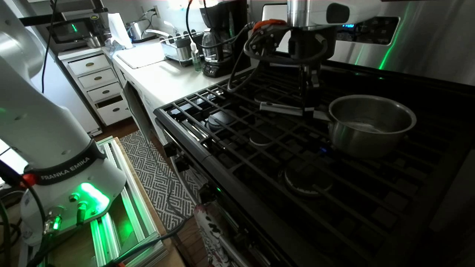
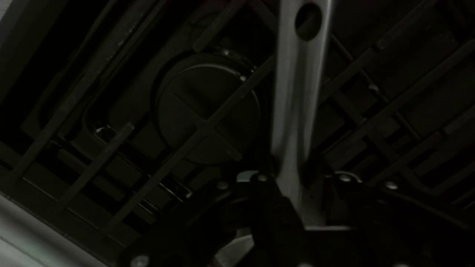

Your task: Remove the pot from the rear right stove plate and put it on the front right stove plate

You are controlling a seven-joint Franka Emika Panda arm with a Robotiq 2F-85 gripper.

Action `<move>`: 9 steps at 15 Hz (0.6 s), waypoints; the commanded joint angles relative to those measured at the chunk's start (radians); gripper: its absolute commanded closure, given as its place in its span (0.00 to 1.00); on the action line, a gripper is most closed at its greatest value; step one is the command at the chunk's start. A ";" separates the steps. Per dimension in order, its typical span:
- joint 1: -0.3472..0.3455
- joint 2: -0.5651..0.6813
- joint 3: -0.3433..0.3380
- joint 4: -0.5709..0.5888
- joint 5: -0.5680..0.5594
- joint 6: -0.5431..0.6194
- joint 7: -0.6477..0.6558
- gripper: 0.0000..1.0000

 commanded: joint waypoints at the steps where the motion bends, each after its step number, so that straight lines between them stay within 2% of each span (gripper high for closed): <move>1: 0.013 -0.064 -0.009 -0.044 -0.026 -0.036 0.098 0.93; 9: 0.001 -0.172 -0.007 -0.144 -0.076 -0.068 0.179 0.93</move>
